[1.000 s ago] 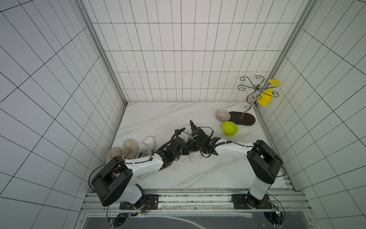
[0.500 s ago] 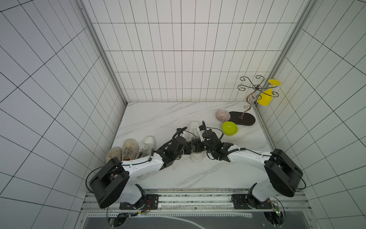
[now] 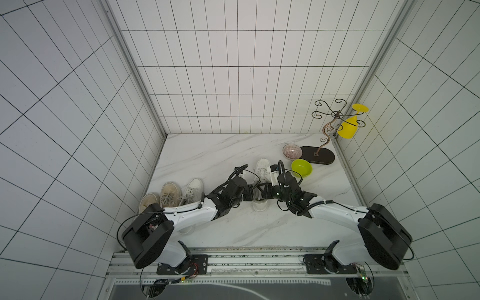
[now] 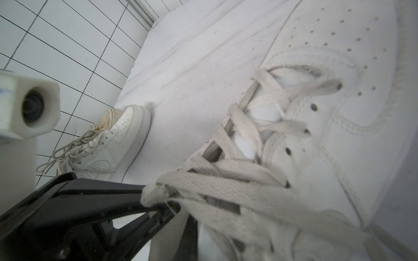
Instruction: Remove the insole from the shoe
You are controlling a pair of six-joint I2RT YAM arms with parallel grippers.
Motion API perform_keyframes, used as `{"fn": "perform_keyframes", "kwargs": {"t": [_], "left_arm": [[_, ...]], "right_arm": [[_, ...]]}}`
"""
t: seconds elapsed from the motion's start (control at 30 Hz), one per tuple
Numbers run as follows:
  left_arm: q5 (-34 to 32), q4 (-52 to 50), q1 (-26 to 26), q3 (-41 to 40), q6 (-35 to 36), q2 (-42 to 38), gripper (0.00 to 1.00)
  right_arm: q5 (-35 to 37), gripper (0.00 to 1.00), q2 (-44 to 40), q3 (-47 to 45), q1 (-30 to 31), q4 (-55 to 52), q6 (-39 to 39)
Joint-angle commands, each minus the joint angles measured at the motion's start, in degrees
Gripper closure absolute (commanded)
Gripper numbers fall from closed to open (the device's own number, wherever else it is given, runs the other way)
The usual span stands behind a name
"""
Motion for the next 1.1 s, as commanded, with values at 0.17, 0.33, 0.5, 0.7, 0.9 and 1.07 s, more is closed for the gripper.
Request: {"fn": "perform_keyframes", "kwargs": {"t": [0.17,0.33,0.5,0.7,0.9,1.07], "left_arm": [[-15.0,-13.4,6.4,0.1,-1.2,6.0,1.0],[-15.2,-15.5,6.6,2.1,-0.7,8.4,1.0],[-14.8,-16.0,6.7,2.7,-0.7,9.5,1.0],[-11.0,-12.9,6.8,1.9,0.9,8.8,1.0],[-3.7,-6.5,2.1,2.8,5.5,6.2,1.0],[-0.8,-5.6,-0.3,4.5,7.4,8.6,1.0]], "right_arm": [[-13.6,1.0,-7.9,-5.6,-1.3,18.1,1.8],[-16.1,1.0,-10.8,-8.1,-1.3,24.8,2.2],[-15.8,1.0,-13.8,-10.8,-1.4,29.2,2.8],[-8.5,1.0,-13.3,-8.8,-1.7,20.0,2.5],[-4.4,1.0,-6.8,-2.0,-0.7,6.5,-1.2],[-10.3,1.0,-5.9,-2.0,-0.2,14.3,3.7]]}}
